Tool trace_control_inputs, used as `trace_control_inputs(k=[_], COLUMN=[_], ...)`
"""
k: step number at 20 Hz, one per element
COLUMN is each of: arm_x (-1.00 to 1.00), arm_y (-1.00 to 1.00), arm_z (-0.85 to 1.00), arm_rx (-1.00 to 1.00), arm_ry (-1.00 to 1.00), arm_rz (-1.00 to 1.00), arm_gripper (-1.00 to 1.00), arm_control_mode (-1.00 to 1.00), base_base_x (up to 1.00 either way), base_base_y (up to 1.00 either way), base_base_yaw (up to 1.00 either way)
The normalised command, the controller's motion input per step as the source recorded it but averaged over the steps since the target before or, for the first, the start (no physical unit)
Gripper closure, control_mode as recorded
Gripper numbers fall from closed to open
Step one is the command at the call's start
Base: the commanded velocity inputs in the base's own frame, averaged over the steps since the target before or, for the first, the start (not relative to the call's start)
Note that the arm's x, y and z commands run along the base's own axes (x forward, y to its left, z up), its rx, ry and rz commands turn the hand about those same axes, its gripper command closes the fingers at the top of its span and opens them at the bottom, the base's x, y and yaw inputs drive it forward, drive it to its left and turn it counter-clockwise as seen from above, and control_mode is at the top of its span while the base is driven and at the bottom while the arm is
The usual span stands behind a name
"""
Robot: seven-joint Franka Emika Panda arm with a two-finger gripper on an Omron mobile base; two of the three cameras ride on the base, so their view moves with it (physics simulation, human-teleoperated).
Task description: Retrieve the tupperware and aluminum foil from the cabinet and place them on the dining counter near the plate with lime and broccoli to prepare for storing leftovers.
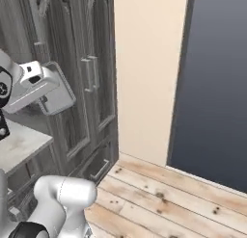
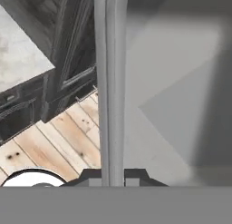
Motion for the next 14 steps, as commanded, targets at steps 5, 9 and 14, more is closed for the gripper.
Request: trace_control_inputs(k=[5, 9, 14], arm_x=[0.0, 0.0, 0.0], arm_y=[0.0, 0.0, 0.0], arm_z=[0.0, 0.0, 0.0], arm_rx=[0.0, 0.0, 0.0], arm_ry=[0.0, 0.0, 0.0], arm_rz=[0.0, 0.0, 0.0], arm_gripper=[1.0, 1.0, 1.0], arm_control_mode=[1.0, 1.0, 1.0], base_base_x=[0.0, 0.17, 0.56], base_base_y=[0.0, 0.0, 0.01], base_base_yaw=[-0.96, -0.82, -0.66])
